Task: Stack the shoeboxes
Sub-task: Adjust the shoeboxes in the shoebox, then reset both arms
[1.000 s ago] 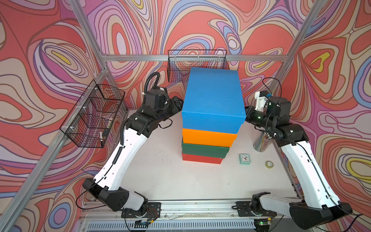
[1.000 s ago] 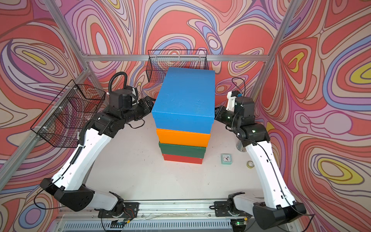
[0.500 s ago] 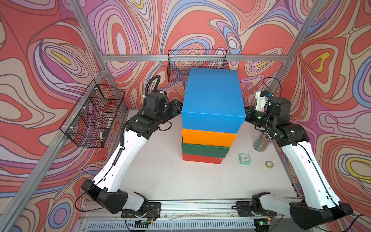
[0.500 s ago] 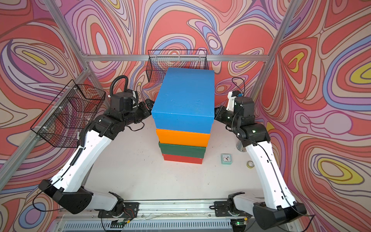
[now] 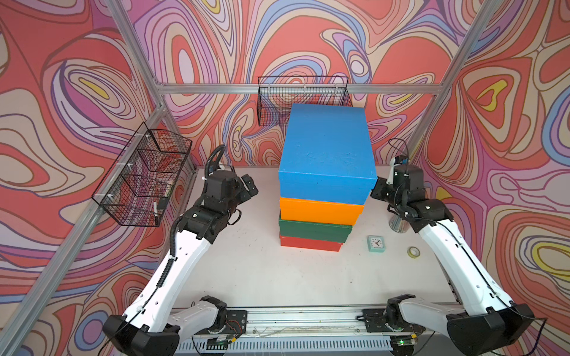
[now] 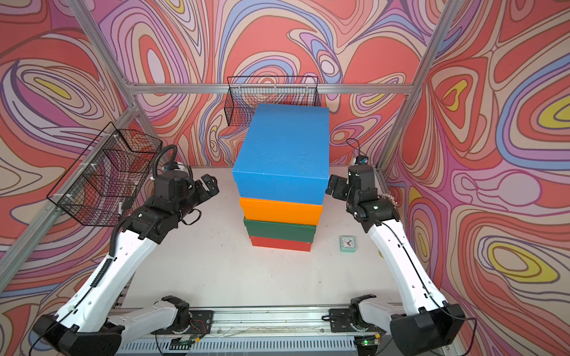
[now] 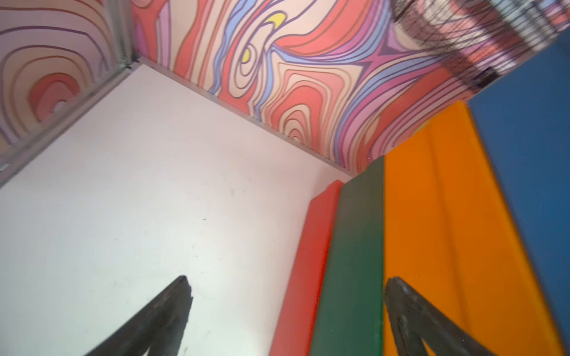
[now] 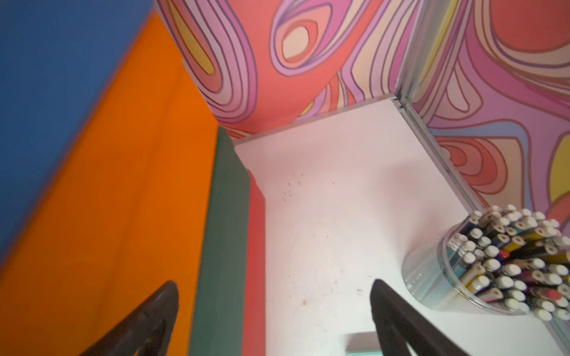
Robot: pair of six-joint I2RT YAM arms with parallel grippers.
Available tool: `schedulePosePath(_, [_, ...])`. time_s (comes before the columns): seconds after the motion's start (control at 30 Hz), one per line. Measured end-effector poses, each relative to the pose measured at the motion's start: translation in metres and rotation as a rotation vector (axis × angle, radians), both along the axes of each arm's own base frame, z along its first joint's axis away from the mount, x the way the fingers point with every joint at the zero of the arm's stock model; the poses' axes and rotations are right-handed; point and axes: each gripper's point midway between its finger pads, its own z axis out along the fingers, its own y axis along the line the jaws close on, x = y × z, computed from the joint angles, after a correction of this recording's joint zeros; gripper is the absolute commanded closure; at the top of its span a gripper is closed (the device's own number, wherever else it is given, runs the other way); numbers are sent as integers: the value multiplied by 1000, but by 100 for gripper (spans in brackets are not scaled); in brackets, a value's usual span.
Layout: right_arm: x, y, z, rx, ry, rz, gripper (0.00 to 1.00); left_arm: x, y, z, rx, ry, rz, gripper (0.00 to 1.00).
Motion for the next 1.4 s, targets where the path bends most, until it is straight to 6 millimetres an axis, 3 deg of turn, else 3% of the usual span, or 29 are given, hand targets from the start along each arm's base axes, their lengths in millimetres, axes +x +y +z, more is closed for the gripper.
schedulePosePath(0.13, [7, -15, -42, -88, 38, -62, 2, 1, 21, -39, 115, 30, 83, 0])
schedulePosePath(0.33, [10, -24, -84, -152, -4, -88, 2, 0, 49, -78, 256, 40, 206, 0])
schedulePosePath(0.53, [14, -36, -107, -253, -46, -117, 2, 7, 52, -128, 376, 87, 164, 0])
schedulePosePath(0.63, [19, -38, -113, -274, -91, -125, 2, 5, 57, -142, 413, 78, 172, 0])
schedulePosePath(0.73, [13, -38, -128, -282, -137, -111, 2, 0, 61, -156, 439, 17, 167, 0])
schedulePosePath(0.87, [15, -41, -158, -308, -128, -106, 2, -20, 68, -193, 499, -6, 124, 0])
schedulePosePath(0.93, [20, -43, -171, -316, -126, -113, 2, -22, 68, -198, 533, -9, 89, 0])
schedulePosePath(1.07, [26, -48, -197, -333, -105, -131, 2, -8, 60, -184, 596, -51, 28, 0])
schedulePosePath(1.4, [34, -86, -185, -307, -233, -247, 2, 8, 47, -222, 607, -34, -124, 0])
